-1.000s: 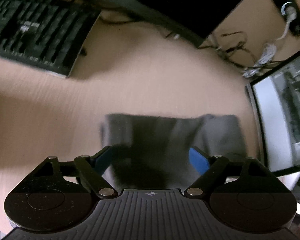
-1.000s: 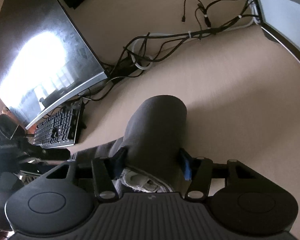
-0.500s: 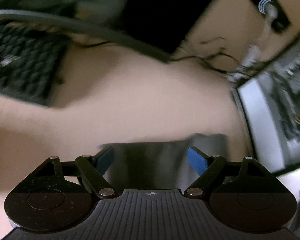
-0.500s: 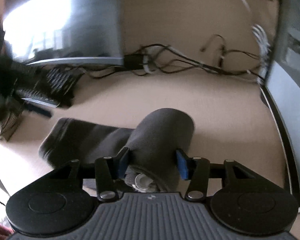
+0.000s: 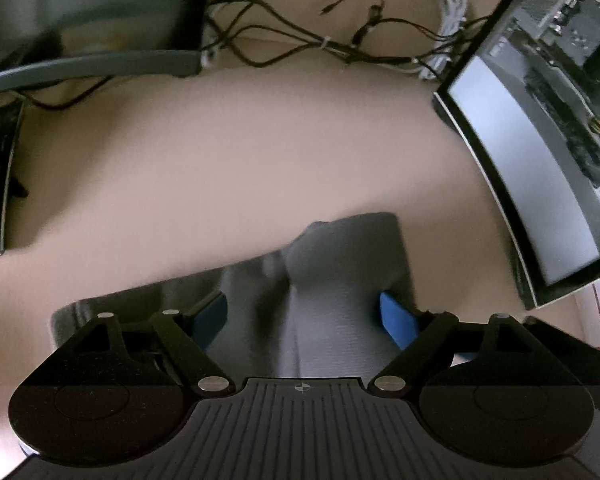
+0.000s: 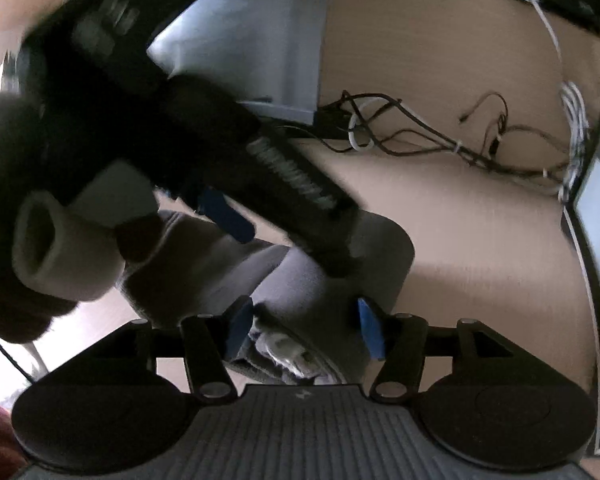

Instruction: Fold clothes

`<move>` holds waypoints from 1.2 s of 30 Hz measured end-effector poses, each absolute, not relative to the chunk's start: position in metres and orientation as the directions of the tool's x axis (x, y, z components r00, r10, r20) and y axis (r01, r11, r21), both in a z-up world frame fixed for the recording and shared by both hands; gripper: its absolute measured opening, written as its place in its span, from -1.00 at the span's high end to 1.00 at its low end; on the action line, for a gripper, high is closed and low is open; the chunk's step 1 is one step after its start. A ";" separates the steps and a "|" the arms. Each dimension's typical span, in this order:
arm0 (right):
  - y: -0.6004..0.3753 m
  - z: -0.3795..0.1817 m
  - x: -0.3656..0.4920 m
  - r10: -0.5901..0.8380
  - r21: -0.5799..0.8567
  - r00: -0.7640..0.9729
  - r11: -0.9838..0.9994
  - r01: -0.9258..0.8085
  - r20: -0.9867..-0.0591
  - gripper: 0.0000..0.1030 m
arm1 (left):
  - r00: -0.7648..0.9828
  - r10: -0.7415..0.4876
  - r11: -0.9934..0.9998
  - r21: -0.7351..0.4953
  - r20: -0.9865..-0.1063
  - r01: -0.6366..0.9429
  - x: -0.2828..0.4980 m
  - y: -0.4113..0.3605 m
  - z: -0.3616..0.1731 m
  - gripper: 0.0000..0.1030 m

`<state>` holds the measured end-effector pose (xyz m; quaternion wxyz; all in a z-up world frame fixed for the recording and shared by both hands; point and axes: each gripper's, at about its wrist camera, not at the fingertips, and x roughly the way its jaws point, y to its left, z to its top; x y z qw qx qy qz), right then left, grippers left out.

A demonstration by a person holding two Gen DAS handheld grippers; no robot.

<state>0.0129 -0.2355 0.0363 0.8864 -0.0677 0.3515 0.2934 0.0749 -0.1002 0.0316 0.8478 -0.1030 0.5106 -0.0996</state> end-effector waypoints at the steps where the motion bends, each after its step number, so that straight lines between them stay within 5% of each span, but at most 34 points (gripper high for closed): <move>1: -0.244 0.037 0.017 0.485 0.135 0.573 0.827 -0.545 -0.660 -0.26 | 0.463 -0.267 0.961 -0.270 -0.845 0.060 0.073 -0.096 0.031 -0.77; 8: -0.290 0.020 0.052 0.610 0.540 0.514 0.787 -0.300 -0.603 -0.39 | 0.470 -0.232 0.965 -0.262 -0.852 0.001 0.057 -0.067 0.027 -0.80; 15: -0.264 -0.012 0.070 0.662 0.662 0.454 0.726 -0.189 -0.597 -0.42 | 0.466 -0.196 0.964 -0.256 -0.863 -0.069 0.048 -0.041 0.026 -0.70; 18: -0.243 0.006 0.055 0.622 0.558 0.480 0.778 -0.289 -0.619 -0.22 | 0.475 -0.243 0.937 -0.332 -0.846 -0.111 0.043 -0.018 0.032 -0.69; 23: -0.204 0.026 0.034 0.534 0.307 0.521 0.833 -0.461 -0.666 -0.19 | 0.523 -0.220 0.922 -0.351 -0.823 -0.165 0.034 0.015 0.047 -0.76; 32: -0.120 0.038 -0.016 0.404 -0.176 0.615 0.722 -0.669 -0.677 -0.35 | 0.580 -0.236 0.923 -0.366 -0.780 -0.117 0.031 0.016 0.067 -0.81; 36: -0.112 0.043 -0.030 0.482 -0.184 0.582 0.645 -0.742 -0.655 -0.44 | 0.541 -0.145 0.950 -0.269 -0.829 -0.157 0.033 0.016 0.050 -0.83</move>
